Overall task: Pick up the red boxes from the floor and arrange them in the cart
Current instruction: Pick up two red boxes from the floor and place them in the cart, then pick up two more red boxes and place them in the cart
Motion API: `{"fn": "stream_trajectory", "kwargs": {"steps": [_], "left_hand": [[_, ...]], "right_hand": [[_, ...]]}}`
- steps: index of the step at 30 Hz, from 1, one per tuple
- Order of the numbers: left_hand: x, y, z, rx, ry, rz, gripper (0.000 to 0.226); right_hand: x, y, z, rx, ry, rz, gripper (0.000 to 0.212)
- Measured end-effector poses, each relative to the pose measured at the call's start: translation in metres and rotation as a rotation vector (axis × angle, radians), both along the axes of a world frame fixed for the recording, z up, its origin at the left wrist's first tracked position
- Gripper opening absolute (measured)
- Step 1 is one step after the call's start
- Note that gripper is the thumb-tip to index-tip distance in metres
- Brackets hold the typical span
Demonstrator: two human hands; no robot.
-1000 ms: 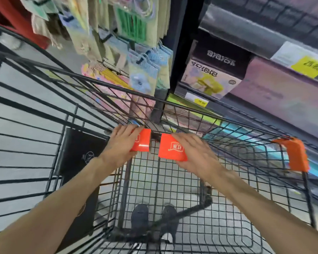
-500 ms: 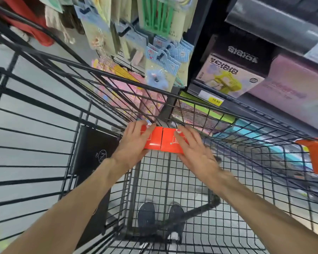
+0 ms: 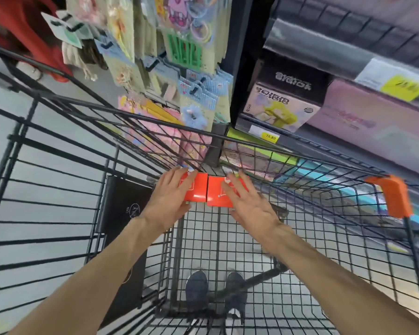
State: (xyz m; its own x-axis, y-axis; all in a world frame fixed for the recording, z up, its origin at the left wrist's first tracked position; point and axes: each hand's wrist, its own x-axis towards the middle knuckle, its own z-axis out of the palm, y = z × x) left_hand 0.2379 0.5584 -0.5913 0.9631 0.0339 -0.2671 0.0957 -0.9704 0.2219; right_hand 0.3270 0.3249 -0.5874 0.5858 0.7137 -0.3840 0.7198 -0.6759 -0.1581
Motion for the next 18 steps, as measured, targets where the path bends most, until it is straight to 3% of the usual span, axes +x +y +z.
{"fn": "stream_trajectory", "kwargs": {"steps": [7, 18], "left_hand": [[-0.005, -0.025, 0.08, -0.04, 0.053, -0.096, 0.069], [0.034, -0.156, 0.297, -0.059, -0.13, -0.507, 0.073]], "right_hand": [[0.01, -0.041, 0.084, 0.036, 0.134, 0.013, 0.074], [-0.011, -0.2, 0.307, 0.0, -0.025, -0.311, 0.074]]}}
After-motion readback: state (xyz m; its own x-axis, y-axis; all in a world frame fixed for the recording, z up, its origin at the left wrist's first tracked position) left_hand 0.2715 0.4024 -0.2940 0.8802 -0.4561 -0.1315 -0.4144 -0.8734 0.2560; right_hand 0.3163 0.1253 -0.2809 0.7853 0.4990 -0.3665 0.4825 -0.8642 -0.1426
